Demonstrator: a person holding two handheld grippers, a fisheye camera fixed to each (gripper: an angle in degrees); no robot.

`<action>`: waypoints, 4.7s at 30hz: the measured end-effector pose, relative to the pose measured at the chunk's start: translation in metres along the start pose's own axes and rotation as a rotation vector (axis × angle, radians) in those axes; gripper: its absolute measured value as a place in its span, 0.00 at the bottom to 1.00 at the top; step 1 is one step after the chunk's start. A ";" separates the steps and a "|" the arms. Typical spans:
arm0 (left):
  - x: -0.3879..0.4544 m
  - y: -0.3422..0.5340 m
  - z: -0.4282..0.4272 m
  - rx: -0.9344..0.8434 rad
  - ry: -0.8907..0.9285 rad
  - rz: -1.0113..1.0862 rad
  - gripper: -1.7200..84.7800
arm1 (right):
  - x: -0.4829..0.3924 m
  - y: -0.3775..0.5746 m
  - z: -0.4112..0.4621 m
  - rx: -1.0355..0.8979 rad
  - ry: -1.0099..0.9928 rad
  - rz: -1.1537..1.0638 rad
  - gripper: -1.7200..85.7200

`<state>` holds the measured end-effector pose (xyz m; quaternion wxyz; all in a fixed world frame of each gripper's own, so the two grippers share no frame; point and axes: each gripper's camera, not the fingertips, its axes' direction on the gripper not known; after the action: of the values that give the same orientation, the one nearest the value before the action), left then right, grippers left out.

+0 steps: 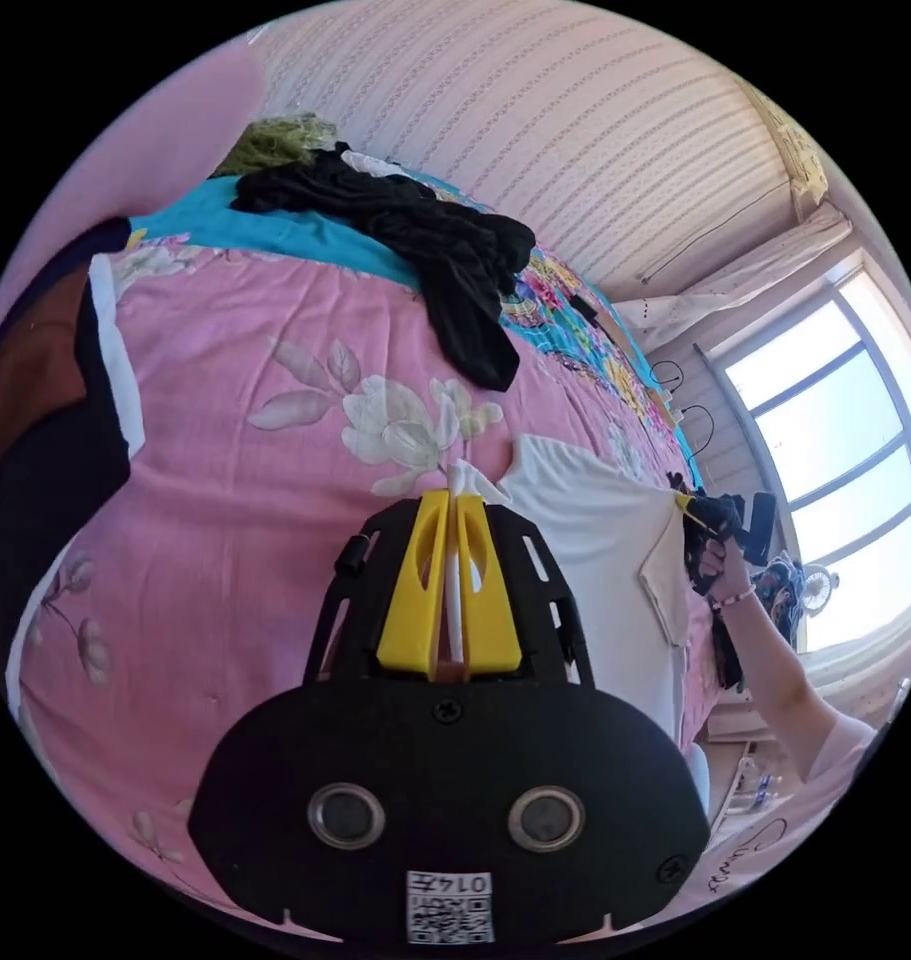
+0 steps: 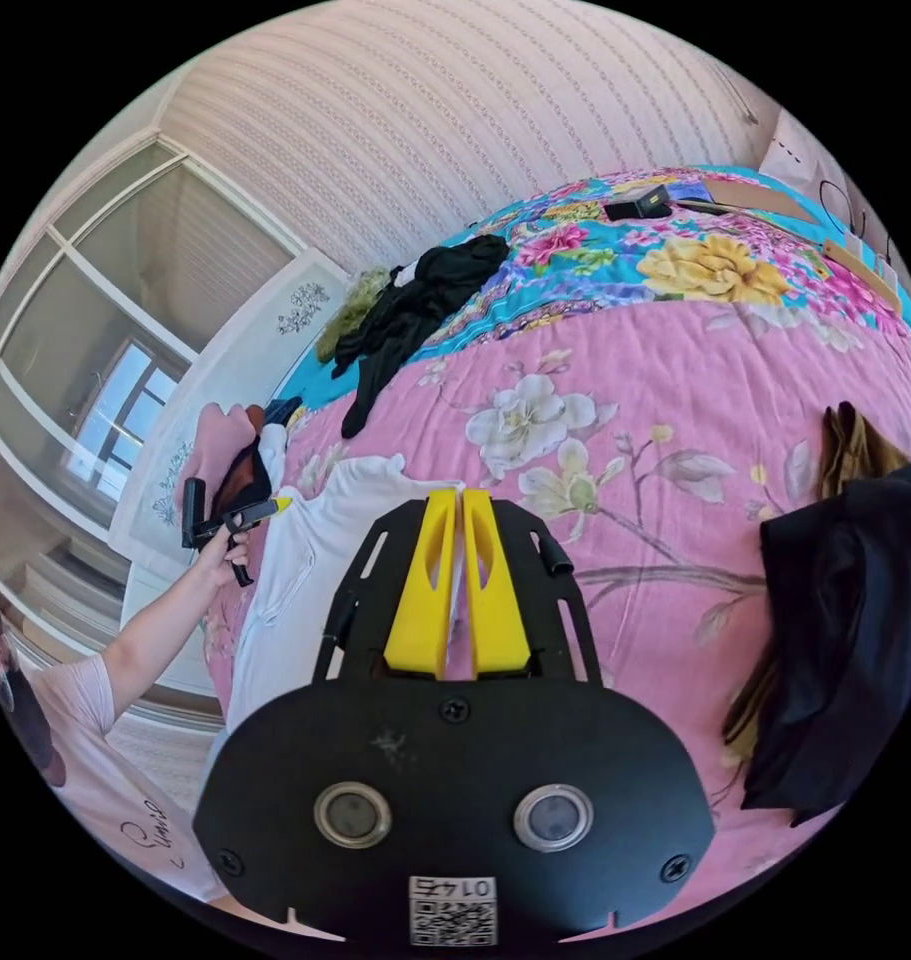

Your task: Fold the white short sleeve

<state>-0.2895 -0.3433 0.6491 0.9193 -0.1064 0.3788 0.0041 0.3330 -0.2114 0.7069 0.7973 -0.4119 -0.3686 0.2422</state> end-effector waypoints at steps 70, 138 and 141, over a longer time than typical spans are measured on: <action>0.077 0.516 -0.168 -0.385 0.202 0.192 0.04 | -0.087 0.507 -0.023 -0.437 -0.163 -0.221 0.07; 0.158 0.557 -0.017 -0.237 0.173 0.372 0.01 | -0.026 0.459 0.043 -0.445 0.176 0.143 0.03; 0.191 0.580 -0.003 -0.194 0.080 0.505 0.01 | -0.045 0.456 0.047 -0.547 0.289 0.028 0.02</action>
<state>-0.2064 0.2087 0.4019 0.8590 -0.0964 0.4271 0.2654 0.2306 0.0279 0.3271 0.6977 -0.6464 -0.2972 0.0837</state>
